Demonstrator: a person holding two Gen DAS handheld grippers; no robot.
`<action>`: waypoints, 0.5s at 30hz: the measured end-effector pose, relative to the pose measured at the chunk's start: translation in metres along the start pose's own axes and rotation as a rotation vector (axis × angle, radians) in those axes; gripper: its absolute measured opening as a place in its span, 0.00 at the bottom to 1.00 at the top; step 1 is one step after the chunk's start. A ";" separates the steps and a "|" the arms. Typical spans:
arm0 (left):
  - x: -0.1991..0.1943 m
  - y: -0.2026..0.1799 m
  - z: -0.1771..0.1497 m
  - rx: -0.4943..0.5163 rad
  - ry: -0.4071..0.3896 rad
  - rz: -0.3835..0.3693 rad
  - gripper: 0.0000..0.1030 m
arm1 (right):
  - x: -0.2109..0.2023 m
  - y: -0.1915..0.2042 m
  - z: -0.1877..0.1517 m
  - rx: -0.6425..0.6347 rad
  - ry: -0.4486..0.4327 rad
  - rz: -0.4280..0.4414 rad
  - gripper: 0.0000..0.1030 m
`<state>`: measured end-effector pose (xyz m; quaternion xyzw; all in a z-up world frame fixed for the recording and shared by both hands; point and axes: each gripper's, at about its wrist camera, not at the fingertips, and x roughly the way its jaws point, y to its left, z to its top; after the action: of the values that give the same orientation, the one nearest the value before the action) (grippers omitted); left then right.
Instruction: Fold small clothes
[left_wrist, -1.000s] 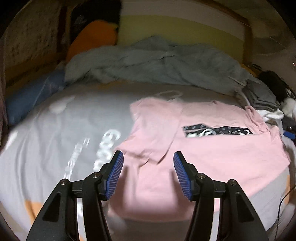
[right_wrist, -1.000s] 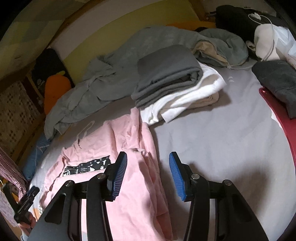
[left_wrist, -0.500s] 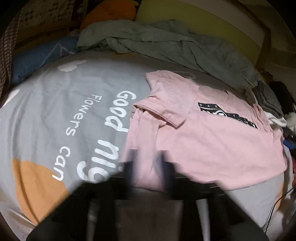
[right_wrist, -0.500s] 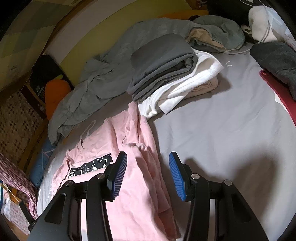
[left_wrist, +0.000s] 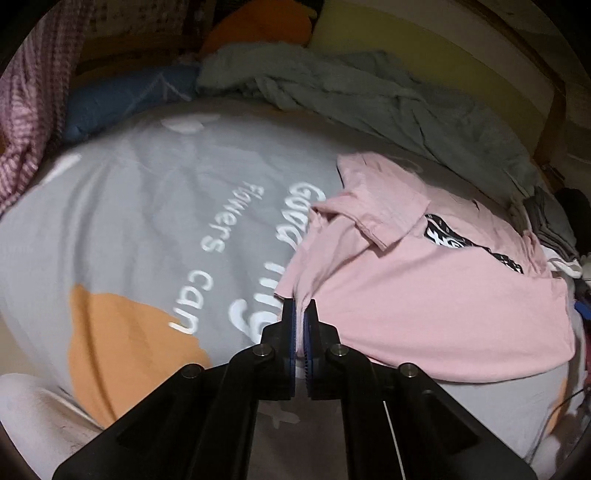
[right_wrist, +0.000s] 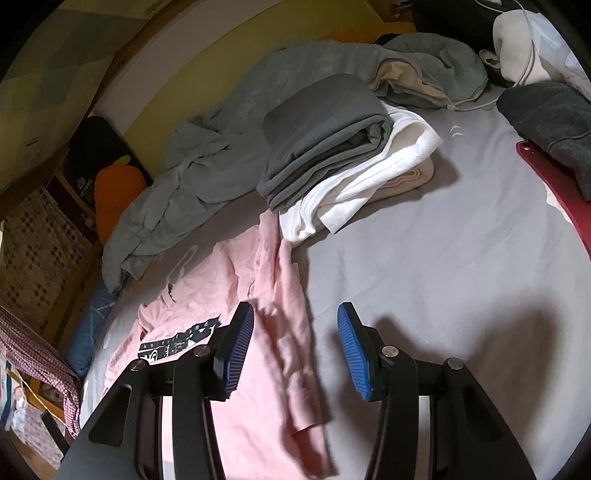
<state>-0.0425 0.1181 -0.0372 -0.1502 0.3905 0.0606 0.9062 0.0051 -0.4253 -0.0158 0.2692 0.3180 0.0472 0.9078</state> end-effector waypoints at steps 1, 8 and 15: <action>0.003 -0.002 0.000 0.008 0.012 -0.002 0.06 | -0.001 -0.001 0.001 0.002 -0.005 -0.005 0.48; -0.028 -0.043 0.000 0.152 -0.159 0.072 0.70 | 0.008 -0.016 0.003 0.061 0.031 0.023 0.48; -0.017 -0.131 0.008 0.381 -0.145 -0.129 0.72 | 0.044 -0.013 -0.002 0.079 0.112 0.065 0.33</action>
<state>-0.0193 -0.0031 0.0093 0.0042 0.3184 -0.0617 0.9459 0.0377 -0.4241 -0.0487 0.3119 0.3610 0.0791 0.8753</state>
